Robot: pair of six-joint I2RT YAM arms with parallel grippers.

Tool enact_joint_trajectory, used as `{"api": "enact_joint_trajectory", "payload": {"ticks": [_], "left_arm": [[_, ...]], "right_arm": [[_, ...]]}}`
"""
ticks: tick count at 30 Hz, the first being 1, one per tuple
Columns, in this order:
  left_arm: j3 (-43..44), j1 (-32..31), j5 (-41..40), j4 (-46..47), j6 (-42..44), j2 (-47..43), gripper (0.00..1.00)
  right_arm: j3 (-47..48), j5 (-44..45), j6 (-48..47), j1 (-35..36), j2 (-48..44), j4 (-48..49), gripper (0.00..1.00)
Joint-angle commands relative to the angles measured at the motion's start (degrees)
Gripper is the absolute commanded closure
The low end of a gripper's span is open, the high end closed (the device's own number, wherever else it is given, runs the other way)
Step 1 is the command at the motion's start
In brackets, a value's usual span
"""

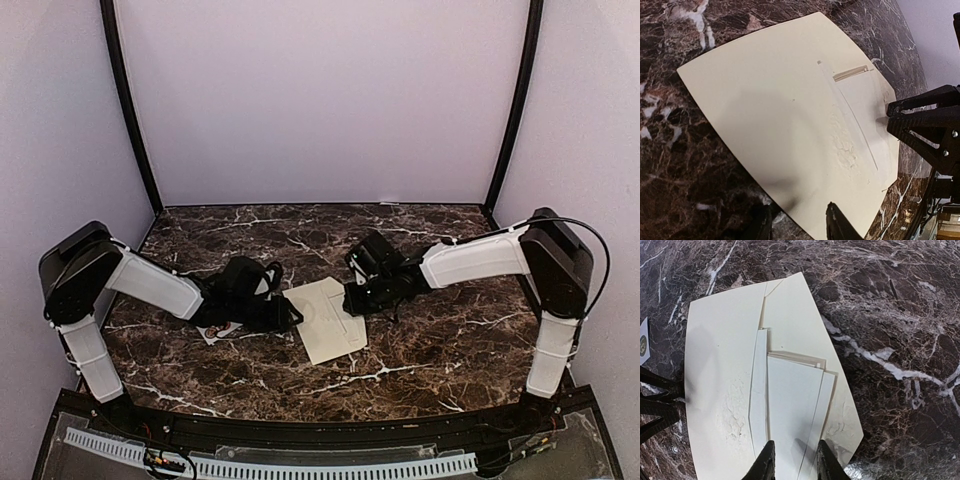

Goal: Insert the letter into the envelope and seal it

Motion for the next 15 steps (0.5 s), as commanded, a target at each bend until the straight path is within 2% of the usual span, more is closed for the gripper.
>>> {"api": "enact_joint_trajectory", "payload": {"ticks": [1, 10, 15], "left_arm": [[1.03, 0.36, -0.05, -1.0, 0.97, 1.71, 0.64], [1.77, 0.48, -0.51, -1.85, 1.76, 3.2, 0.66], [1.91, 0.61, -1.01, -2.44, 2.01, 3.46, 0.66]], "right_arm": [[1.88, 1.18, 0.12, -0.41, 1.76, 0.34, 0.75], [3.74, 2.52, 0.59, -0.65, 4.48, -0.79, 0.77], [3.64, 3.19, 1.51, -1.15, 4.7, -1.58, 0.74]]}}
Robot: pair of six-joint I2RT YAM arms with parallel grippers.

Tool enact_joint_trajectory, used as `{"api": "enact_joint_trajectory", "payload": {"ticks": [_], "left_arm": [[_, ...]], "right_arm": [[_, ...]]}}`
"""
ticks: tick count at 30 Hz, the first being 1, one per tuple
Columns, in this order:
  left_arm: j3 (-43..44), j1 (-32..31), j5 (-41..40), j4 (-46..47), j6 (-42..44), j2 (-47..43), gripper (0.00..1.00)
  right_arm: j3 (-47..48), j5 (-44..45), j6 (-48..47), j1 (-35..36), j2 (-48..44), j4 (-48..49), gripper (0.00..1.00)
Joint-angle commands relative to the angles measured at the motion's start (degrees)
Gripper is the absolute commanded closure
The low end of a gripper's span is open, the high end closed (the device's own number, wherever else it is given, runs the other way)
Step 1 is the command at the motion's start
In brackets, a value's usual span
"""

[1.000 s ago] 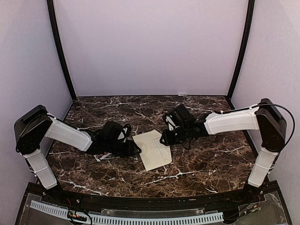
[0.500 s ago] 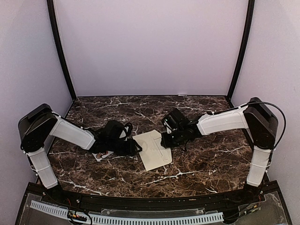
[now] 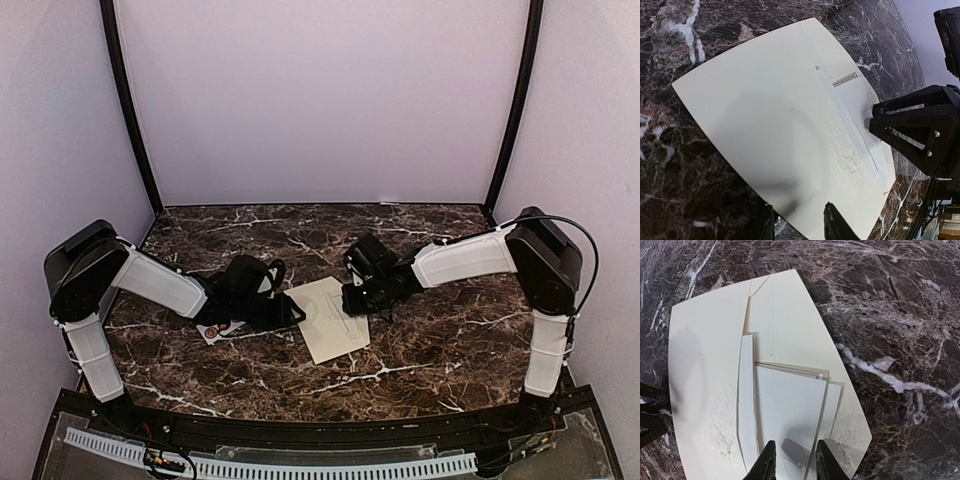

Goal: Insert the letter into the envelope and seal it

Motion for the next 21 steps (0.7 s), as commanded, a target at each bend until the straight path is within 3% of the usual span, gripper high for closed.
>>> {"api": "enact_joint_trajectory", "payload": {"ticks": [1, 21], "left_arm": [[0.29, 0.39, -1.03, -3.77, 1.19, 1.45, 0.66], [0.55, 0.6, -0.11, -3.08, 0.87, 2.2, 0.67]], "right_arm": [[0.96, 1.92, 1.51, -0.91, 0.67, -1.05, 0.73], [-0.7, 1.19, -0.42, -1.76, -2.83, 0.7, 0.62]]}}
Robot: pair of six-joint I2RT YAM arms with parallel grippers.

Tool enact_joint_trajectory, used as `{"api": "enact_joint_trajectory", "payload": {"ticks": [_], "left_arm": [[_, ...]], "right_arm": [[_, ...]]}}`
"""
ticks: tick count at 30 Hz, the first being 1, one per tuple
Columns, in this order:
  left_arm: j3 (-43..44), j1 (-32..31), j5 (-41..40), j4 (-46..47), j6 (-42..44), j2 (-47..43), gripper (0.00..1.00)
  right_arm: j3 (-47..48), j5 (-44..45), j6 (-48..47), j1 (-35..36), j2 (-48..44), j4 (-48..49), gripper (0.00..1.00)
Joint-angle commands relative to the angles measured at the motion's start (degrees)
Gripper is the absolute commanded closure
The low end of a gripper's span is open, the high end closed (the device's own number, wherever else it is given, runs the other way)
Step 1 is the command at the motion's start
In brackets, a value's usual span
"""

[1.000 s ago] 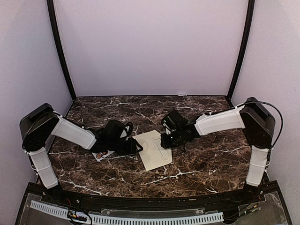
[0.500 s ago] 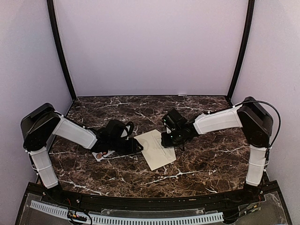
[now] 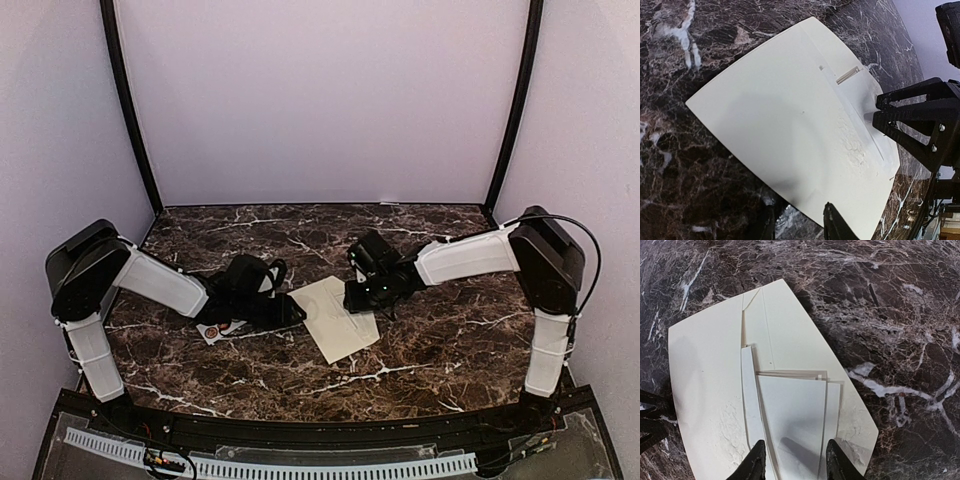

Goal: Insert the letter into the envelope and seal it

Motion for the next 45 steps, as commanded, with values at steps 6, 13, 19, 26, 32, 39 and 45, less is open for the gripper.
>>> {"api": "enact_joint_trajectory", "payload": {"ticks": [6, 13, 19, 26, 32, 39, 45], "left_arm": [[0.43, 0.3, 0.21, -3.13, 0.0, 1.85, 0.67], [0.79, 0.29, 0.62, -2.67, -0.16, 2.63, 0.67], [2.3, 0.29, 1.5, -2.11, 0.03, 4.06, 0.67], [2.73, 0.33, 1.82, -1.89, 0.16, 5.46, 0.67], [2.29, 0.29, 2.38, -1.12, -0.37, 5.85, 0.67], [2.38, 0.29, 3.19, -0.34, -0.4, 6.21, 0.68], [2.3, 0.34, 2.2, -0.98, -0.07, 4.98, 0.68]], "right_arm": [[-0.79, -0.61, -1.65, -1.74, -1.78, 1.45, 0.62], [-1.69, -3.82, -2.01, -2.73, -0.5, 3.62, 0.63], [-2.73, -10.46, -2.41, -2.79, 0.53, 6.33, 0.72], [-3.72, -15.28, -2.68, -2.75, 0.72, 8.1, 0.81], [-4.6, -18.13, -2.11, -2.68, 1.09, 10.22, 0.82], [-4.22, -20.06, -2.13, -2.0, 1.91, 11.77, 0.83], [-4.21, -18.61, -2.36, -1.87, -1.57, 10.63, 0.82]]}}
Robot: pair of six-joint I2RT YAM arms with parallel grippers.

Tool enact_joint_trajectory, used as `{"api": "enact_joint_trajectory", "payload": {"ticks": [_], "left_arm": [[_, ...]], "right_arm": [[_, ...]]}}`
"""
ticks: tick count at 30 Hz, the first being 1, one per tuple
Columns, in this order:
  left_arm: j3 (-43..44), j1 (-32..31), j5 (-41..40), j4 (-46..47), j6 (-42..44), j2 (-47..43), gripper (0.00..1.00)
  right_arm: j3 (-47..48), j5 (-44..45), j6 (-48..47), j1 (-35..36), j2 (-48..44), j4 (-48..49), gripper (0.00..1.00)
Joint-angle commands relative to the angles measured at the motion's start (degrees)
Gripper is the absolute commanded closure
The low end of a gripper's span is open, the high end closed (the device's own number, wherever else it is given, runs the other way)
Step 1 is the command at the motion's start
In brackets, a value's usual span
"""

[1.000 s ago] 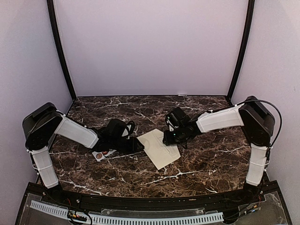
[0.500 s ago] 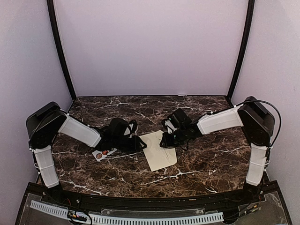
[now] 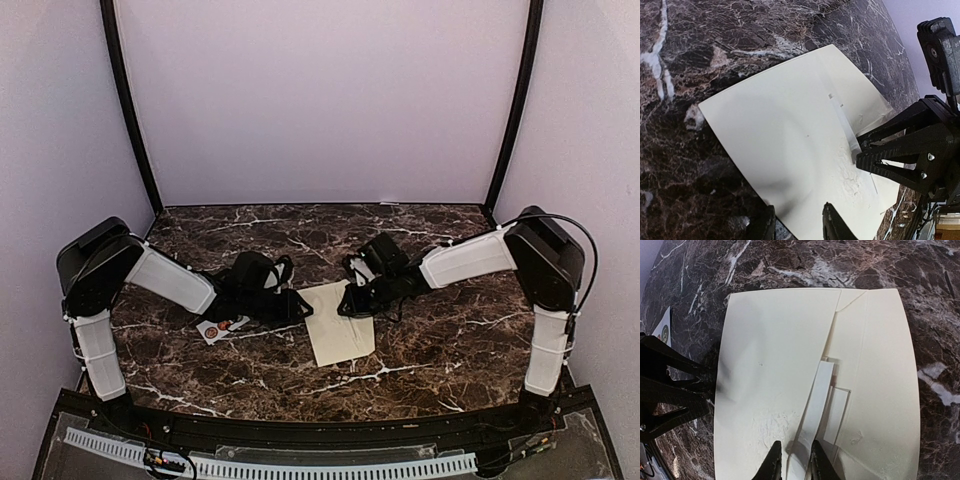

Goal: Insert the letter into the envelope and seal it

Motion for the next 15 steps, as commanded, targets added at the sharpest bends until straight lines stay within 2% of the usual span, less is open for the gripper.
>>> {"api": "enact_joint_trajectory", "payload": {"ticks": [1, 7, 15], "left_arm": [[-0.86, 0.04, -1.43, -4.52, 0.15, 0.59, 0.68], [-1.19, 0.24, -2.84, -5.34, 0.62, -2.52, 0.68], [-1.17, 0.22, -2.83, -5.63, 0.69, -2.61, 0.67]], "right_arm": [[-0.06, 0.16, -0.32, 0.62, -3.28, 0.5, 0.81], [0.03, 4.72, -0.64, 0.68, -8.96, -3.79, 0.71], [-0.3, 6.68, 0.1, 0.69, -7.75, -4.75, 0.7]]}}
